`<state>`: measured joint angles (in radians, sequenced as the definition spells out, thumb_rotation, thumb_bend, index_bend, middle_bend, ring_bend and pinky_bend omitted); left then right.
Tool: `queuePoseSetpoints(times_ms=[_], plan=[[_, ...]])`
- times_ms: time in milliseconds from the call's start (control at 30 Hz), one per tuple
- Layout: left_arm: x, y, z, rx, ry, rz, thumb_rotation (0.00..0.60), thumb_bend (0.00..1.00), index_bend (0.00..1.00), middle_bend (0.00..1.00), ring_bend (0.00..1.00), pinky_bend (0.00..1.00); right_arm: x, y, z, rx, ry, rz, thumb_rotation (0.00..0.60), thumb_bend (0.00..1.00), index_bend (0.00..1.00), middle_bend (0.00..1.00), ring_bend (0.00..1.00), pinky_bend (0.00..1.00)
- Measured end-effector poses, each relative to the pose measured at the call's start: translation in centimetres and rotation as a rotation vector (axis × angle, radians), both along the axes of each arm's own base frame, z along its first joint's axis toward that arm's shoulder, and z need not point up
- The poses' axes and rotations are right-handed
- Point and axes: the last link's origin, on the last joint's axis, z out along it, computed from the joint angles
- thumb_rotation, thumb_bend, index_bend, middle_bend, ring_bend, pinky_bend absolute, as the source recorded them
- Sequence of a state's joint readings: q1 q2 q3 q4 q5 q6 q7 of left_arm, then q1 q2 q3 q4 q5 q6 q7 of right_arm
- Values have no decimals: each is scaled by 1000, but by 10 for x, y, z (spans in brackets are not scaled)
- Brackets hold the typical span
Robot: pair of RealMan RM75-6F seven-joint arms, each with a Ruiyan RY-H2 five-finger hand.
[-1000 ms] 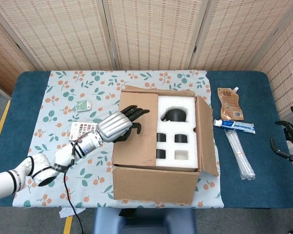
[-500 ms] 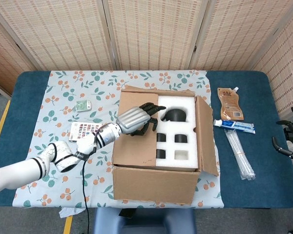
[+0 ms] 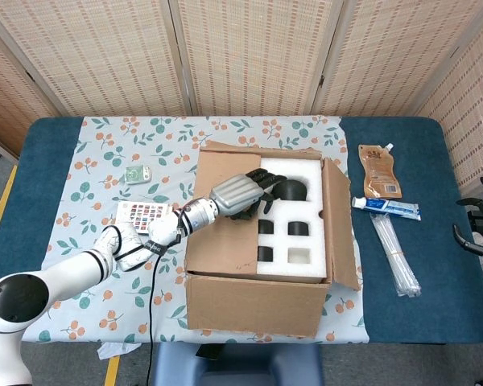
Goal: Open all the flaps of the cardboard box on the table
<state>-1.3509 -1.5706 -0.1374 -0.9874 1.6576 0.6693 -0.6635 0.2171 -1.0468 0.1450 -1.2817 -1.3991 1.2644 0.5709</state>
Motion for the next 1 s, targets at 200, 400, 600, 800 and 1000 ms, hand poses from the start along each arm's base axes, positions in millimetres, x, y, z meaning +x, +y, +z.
queuePoseSetpoints(times_ms=[200, 400, 600, 800, 1000], plan=[[-3, 2, -6, -1, 19, -9, 600, 1000, 532, 0, 0, 0, -1, 2, 2, -5, -1, -4, 321, 477, 282, 0, 0, 0], [-5, 2, -8, 25, 37, -29, 600, 1000, 590, 0, 0, 0, 1, 2, 0, 10, -4, 2, 318, 478, 282, 0, 0, 0], [-4, 3, -5, 75, 46, -43, 600, 1000, 638, 0, 0, 0, 2, 3, -2, 19, -7, 5, 319, 477, 282, 0, 0, 0], [-5, 0, 0, 132, 47, -56, 600, 1000, 650, 0, 0, 0, 4, 4, -4, 30, -13, 13, 319, 478, 282, 0, 0, 0], [-4, -7, 7, 184, 52, -80, 600, 1000, 649, 0, 0, 0, 7, 6, -6, 42, -13, 20, 320, 478, 282, 0, 0, 0]])
